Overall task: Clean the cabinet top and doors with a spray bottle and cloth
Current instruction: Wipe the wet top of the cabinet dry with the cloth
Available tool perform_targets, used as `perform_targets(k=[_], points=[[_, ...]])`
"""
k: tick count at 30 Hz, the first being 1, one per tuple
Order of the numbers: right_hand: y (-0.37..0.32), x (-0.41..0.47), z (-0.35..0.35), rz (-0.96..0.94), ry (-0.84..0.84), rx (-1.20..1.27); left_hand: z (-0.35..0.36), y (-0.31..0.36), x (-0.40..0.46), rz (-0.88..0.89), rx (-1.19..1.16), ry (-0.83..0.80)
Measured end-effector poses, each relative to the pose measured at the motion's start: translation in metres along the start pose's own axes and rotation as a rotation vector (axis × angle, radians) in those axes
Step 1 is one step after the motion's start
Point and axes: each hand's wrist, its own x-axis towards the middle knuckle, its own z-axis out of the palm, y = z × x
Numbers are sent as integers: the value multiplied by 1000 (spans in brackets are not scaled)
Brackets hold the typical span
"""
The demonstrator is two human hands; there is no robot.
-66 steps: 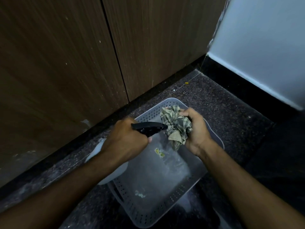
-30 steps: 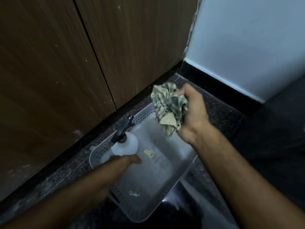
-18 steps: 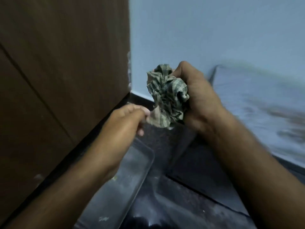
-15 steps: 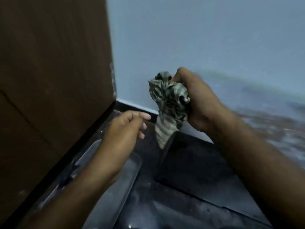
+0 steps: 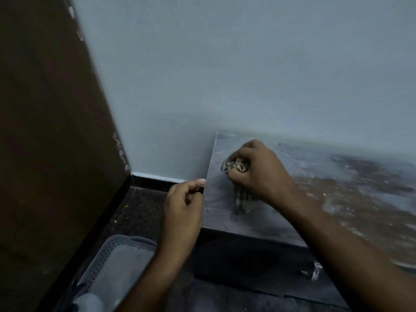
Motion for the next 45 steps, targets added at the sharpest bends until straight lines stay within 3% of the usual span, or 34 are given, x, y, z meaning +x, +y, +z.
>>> perform_targets(k=[4,7,11,16,19,24,29,34,36,40,45], points=[[29,0,24,-16,-94,-75,23,-3,50,34,148,-86],[41,-1,50,-82,-89,-162,41,-13,75,-21,119,-112],[31,9,74,2,-26,-149,55,-26,88,-191,43,-79],[34,-15,59,-48,-198,-111,58,-29,100,-403,-117,-16],[45,-1,57,-76,-120,-81,58,-31,105,-401,-38,-89],[31,39,79,-117,-88,-45,44,-26,94,-343,-167,-42],[45,15,60,-251,-226,-47,35,-19,81,-389,-369,-30],[42,56,77,-108,-118,1,32,-13,78,-451,-410,-23],[27,51,81,-168,-141,33,30,-12,83,-470,-421,14],[38,-2,61,-352,-252,78,26,-11,79,-279,-95,154],[67,50,64,-127,-137,42,35,-6,80,-234,12,51]])
